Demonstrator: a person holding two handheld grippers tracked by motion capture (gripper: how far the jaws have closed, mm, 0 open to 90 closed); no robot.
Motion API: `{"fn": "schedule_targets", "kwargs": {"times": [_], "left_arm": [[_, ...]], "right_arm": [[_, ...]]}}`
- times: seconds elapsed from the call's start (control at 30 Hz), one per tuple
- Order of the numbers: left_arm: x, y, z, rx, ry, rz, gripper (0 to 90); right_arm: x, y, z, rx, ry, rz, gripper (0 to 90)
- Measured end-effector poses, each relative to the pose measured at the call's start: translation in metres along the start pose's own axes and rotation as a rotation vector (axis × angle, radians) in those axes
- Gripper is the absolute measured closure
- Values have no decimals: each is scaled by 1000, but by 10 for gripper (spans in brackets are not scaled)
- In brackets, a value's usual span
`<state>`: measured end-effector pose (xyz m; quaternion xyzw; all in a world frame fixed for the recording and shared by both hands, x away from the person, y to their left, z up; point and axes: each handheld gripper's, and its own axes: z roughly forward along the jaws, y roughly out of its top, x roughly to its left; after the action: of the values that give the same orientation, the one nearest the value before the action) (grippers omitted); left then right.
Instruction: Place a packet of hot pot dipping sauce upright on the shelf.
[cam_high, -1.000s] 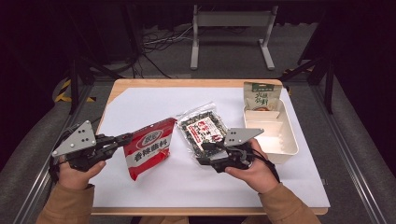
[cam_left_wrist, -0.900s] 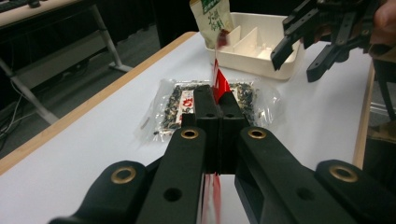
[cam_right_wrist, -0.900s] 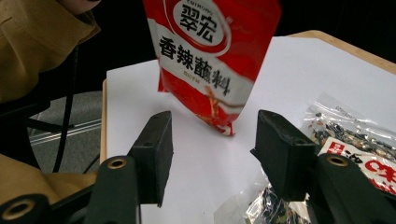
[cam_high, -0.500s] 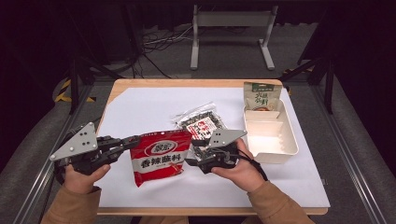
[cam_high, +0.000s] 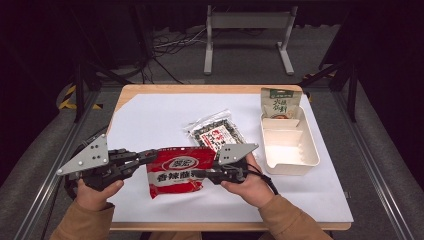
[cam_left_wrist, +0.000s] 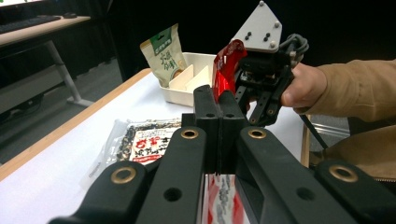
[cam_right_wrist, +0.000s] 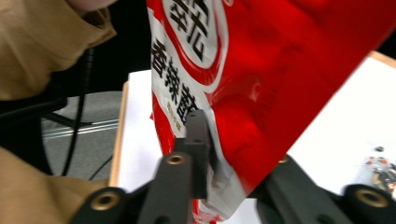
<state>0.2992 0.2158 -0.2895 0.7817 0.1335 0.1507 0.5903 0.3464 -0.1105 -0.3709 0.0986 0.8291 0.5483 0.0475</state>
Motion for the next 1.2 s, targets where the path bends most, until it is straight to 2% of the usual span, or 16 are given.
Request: {"fn": "schedule_targets", "kwargs": {"times": [0.07, 0.17, 0.37, 0.5, 0.6, 0.73, 0.9, 1.2], "left_arm": [[3, -2, -1, -4, -4, -13, 900], [5, -4, 0, 1, -6, -20, 900], [6, -4, 3, 22, 0, -32, 897], [8, -5, 4, 36, 6, -41, 867], [10, -6, 4, 34, 2, -49, 800], [11, -8, 8, 55, 16, -73, 603], [14, -11, 9, 80, 42, -74, 482], [25, -26, 10, 113, 69, -112, 430]], "right_arm": [[1, 1, -2, 2, 18, 10, 877], [1, 3, -4, 8, 6, 4, 891], [0, 4, -9, 25, 14, 45, 896], [-1, 6, -12, 26, 6, 53, 897], [-2, 7, -15, 17, 9, 66, 898], [-1, 9, -19, -3, -4, 67, 898], [-1, 14, -30, -7, -21, 59, 898], [-5, 21, -55, -14, -59, 61, 898]]}}
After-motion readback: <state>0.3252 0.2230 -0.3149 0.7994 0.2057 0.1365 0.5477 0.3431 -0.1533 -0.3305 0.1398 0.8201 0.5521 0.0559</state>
